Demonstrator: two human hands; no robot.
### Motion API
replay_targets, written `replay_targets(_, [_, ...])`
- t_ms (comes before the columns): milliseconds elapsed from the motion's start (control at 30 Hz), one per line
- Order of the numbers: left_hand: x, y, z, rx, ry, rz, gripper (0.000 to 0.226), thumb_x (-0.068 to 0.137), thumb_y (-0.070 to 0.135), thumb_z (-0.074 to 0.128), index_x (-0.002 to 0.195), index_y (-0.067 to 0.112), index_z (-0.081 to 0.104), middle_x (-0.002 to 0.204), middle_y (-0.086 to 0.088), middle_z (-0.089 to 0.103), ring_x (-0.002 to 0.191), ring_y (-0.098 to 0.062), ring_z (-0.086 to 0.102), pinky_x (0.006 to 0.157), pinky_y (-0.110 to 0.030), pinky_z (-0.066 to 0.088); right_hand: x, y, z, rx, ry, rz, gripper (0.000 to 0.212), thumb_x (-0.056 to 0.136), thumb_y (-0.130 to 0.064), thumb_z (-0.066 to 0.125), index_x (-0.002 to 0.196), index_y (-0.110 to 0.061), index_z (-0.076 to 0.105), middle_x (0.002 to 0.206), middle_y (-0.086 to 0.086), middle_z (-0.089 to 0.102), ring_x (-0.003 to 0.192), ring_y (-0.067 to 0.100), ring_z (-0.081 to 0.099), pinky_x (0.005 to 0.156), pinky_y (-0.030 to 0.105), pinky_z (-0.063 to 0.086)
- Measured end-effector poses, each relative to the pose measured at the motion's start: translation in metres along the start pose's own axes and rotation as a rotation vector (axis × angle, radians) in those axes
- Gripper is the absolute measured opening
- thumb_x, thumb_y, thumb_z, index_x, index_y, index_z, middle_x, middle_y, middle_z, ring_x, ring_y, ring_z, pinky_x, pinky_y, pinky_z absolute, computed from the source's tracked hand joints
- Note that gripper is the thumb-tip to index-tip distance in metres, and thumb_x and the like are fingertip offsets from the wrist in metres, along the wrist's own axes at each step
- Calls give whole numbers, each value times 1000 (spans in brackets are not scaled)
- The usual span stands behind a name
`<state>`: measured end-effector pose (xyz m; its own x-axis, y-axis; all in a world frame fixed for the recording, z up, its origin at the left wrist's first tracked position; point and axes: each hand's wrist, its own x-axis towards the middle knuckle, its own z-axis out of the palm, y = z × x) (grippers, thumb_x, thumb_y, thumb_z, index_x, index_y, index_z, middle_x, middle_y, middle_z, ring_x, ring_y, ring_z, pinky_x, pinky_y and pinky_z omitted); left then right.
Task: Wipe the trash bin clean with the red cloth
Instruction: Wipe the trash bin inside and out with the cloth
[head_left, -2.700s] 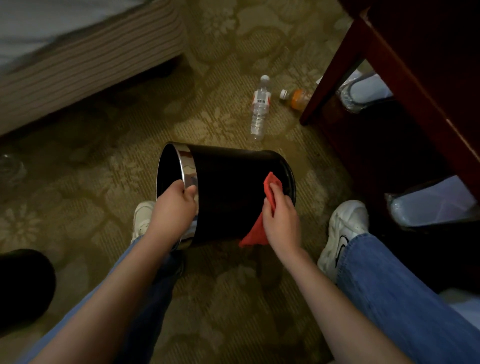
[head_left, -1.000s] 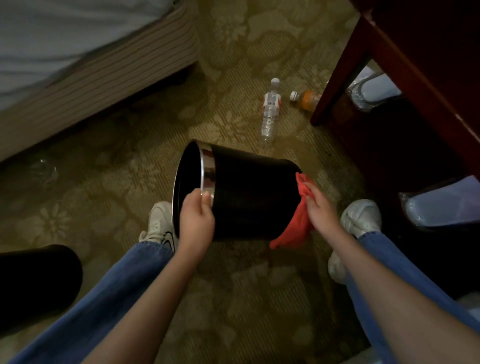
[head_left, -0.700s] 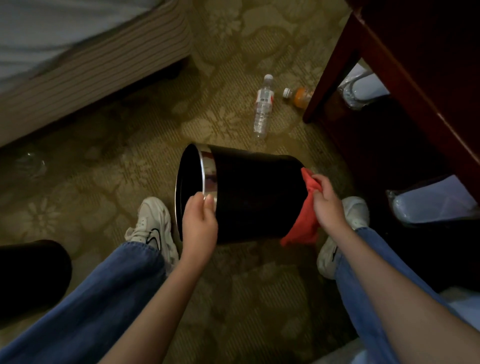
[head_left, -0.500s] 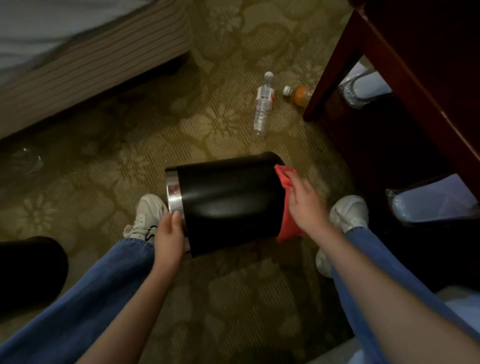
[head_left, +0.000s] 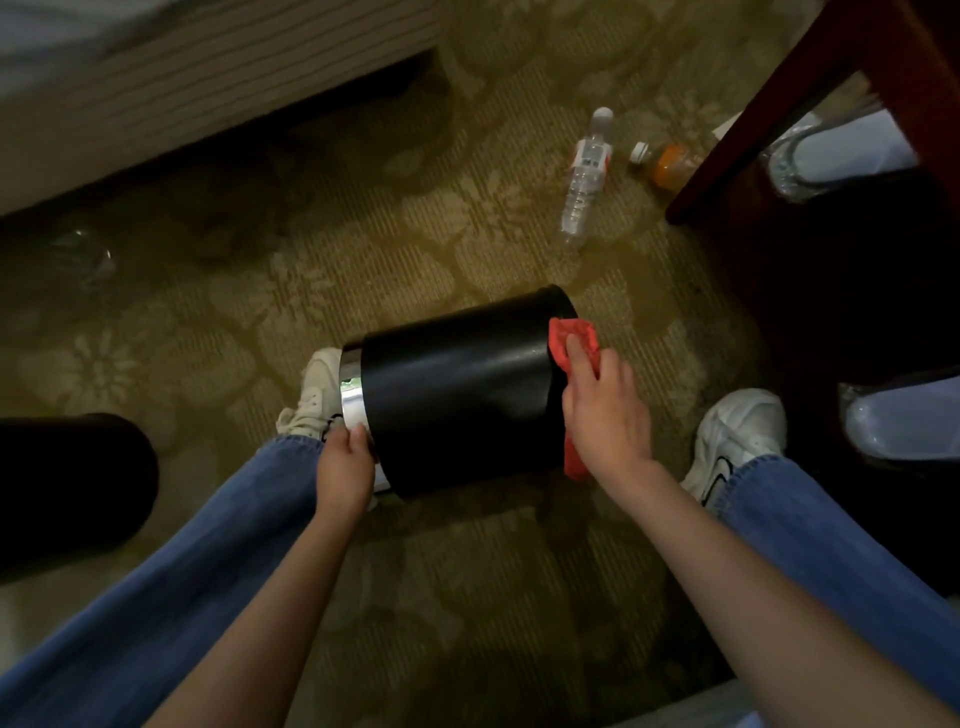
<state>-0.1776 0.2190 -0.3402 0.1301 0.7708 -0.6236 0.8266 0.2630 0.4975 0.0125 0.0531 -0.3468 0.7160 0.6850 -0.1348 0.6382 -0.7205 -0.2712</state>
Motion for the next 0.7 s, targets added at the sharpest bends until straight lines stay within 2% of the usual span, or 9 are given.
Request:
replay_targets(133, [1,0,-3,-72,-24,4,18,102,22,31,99,12,47,82,-3,50,78,-18,51,79,-39,40,2,-5,4,-44,-12,37,52,86,-18,53,136,-9,45,98,17,51,83,30,52,54,32,43])
replay_targets(233, [5,-1,-9,-19,-58,51,16,101,25,34,100,15,47,83,-1,51,89,-22,54,77,-35,44,6,-7,4,-26,-24,34,50,87,-17,53,136,-10,46,101,17,51,84,30,52,55,32,42])
replay_targets(300, [11,-4,-15,158,-24,161,24,97,35,41,116,21,47,107,-9,54,107,-28,52,90,-43,46,8,-7,3,-25,-17,25,49,87,-16,54,136,-10,47,102,18,51,84,32,52,56,36,46])
replay_targets(367, [8,7,-19,387,75,331,57,91,40,53,142,29,29,140,-10,37,130,-31,35,106,-52,31,8,-11,1,-9,-30,52,50,88,-17,54,137,-13,46,104,19,51,86,33,52,58,38,48])
replay_targets(400, [5,18,-17,472,110,454,72,88,43,57,147,28,20,148,-9,28,136,-30,26,109,-51,24,8,-11,1,-10,-29,59,50,89,-18,53,138,-14,45,106,18,50,88,32,52,59,39,48])
replay_targets(467, [-1,50,-6,670,80,703,90,81,54,61,151,26,10,154,-6,21,141,-28,19,112,-49,19,8,-12,-1,0,-43,73,50,91,-19,52,140,-18,43,112,17,48,93,32,50,63,38,48])
replay_targets(533, [-2,74,15,862,-35,834,101,77,62,61,151,25,3,157,-4,15,142,-26,14,115,-47,13,9,-11,-4,20,-61,81,50,93,-21,51,141,-21,40,117,16,45,98,31,49,67,39,48])
replay_targets(600, [-6,89,37,1006,-130,872,106,75,63,61,151,23,-1,158,-4,9,144,-26,11,116,-48,8,10,-11,-8,36,-76,97,50,94,-23,50,142,-24,39,119,16,43,101,31,47,70,40,49])
replay_targets(700, [-11,97,58,1147,-197,866,108,75,59,64,151,18,-2,159,-7,6,144,-28,10,116,-50,8,11,-12,-11,55,-66,95,48,93,-24,51,140,-24,41,116,14,43,99,29,47,70,39,49])
